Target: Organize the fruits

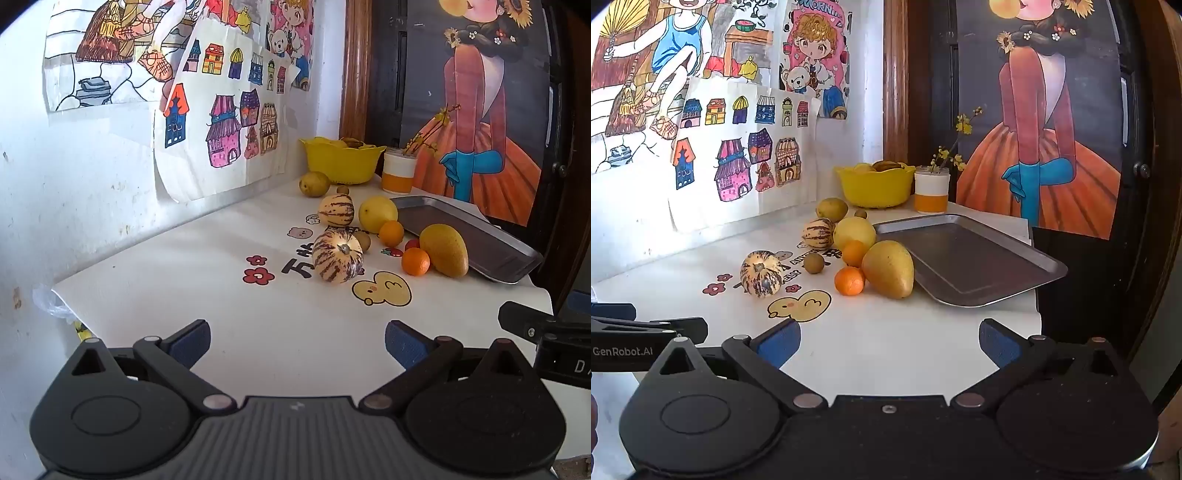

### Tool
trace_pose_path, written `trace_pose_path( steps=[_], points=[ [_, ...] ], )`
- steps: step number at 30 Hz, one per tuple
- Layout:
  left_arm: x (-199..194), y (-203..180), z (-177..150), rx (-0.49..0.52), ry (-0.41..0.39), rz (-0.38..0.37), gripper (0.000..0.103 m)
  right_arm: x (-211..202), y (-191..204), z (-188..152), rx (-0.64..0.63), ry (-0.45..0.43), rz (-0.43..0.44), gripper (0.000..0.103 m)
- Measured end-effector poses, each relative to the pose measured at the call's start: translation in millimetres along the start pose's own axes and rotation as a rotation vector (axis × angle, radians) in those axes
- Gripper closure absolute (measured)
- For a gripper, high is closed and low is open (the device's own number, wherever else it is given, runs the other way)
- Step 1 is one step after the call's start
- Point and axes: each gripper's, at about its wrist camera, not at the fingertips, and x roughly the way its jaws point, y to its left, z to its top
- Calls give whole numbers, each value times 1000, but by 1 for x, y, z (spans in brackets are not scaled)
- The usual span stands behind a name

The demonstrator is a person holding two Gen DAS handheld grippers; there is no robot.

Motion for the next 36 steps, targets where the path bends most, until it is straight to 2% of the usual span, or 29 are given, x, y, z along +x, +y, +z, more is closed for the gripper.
trace_pose_path(
  steps=[36],
  points=[
    [3, 1, -6, 0, 13, 7, 1, 0, 1, -1, 0, 1, 0, 0]
  ],
)
